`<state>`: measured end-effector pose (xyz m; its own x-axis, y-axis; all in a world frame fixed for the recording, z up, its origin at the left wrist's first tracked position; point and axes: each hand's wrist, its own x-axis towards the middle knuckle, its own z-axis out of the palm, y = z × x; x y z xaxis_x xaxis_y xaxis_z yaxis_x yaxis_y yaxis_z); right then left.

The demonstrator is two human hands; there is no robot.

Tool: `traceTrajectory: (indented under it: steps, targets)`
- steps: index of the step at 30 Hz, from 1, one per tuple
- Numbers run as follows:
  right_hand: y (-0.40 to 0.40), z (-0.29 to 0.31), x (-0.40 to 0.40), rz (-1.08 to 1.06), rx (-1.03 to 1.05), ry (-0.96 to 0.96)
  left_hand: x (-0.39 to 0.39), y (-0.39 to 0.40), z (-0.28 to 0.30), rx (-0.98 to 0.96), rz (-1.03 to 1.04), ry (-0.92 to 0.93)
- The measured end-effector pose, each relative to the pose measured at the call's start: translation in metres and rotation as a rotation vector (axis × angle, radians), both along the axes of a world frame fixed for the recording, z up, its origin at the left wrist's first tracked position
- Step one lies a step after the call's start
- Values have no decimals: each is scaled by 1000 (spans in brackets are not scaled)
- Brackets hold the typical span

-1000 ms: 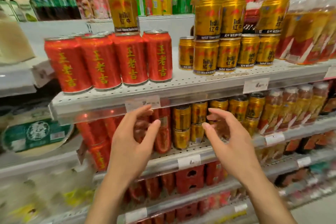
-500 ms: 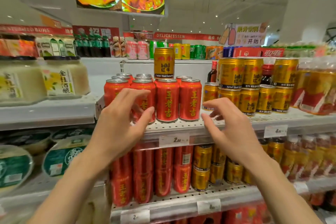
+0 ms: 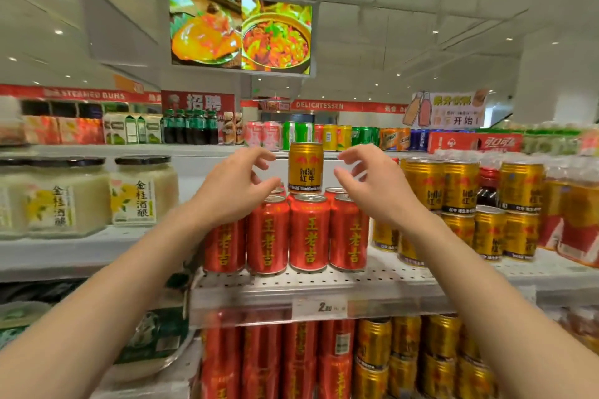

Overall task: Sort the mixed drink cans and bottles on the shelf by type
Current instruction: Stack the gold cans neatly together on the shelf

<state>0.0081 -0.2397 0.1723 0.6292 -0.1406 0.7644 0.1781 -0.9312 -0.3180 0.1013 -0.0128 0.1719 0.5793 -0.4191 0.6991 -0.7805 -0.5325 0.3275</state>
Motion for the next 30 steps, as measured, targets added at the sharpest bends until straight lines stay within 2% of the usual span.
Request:
traceTrajectory:
  steps: [5,11,21,26,30]
  targets:
    - [3,26,30,188,224,231,25,-18,19,78,-80,300]
    - [1,32,49,315,339,318,34,-35,24,94,-131,420]
    - [-5,28,58,405,502,226,34,-36,22,100,-184,387]
    - [-2,38,43,450,609,129,16,-35,29,-18,-234,286]
    - [4,41,17,481,655,75,-1,-33,31,-117,-315,297]
